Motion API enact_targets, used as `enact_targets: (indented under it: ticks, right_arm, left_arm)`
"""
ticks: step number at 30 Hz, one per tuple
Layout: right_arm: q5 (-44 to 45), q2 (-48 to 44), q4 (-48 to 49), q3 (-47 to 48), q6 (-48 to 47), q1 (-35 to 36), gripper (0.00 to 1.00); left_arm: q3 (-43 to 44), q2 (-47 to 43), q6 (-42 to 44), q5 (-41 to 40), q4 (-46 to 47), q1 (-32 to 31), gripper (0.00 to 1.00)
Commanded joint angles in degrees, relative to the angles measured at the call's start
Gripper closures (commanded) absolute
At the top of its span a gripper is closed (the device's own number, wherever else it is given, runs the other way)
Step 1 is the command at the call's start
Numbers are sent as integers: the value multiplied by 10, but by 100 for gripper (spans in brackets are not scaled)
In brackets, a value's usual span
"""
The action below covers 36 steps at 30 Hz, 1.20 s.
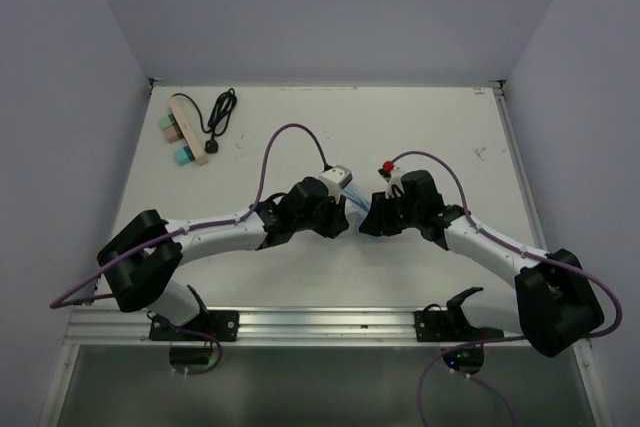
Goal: Pull the plug off the socket
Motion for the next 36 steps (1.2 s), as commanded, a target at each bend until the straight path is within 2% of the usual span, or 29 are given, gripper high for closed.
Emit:
enact_targets:
  ticks: [1, 8, 17, 24, 28, 32, 36]
  right_arm:
    - [122, 31, -39, -5, 9, -11, 100]
    - [172, 52, -59, -1, 24, -11, 100]
    - [162, 38, -52, -6, 19, -11, 100]
    - [140, 10, -41, -12, 18, -11, 100]
    - [132, 1, -39, -14, 15, -11, 100]
    - [116, -8, -27, -18, 10, -11, 100]
    - [107, -18, -25, -22, 3, -11, 100]
  left_arm:
    - [-10, -63, 3, 3, 51, 16, 100]
    - [-42, -96, 4, 28, 72, 35, 100]
    - [-62, -133, -7, 24, 46, 47, 100]
    - [-149, -162, -89, 39, 54, 137, 100]
    - [-177, -151, -112, 35, 65, 146, 100]
    - [-197, -130, -126, 27, 77, 159, 93]
    - [-218, -126, -138, 22, 93, 175, 81]
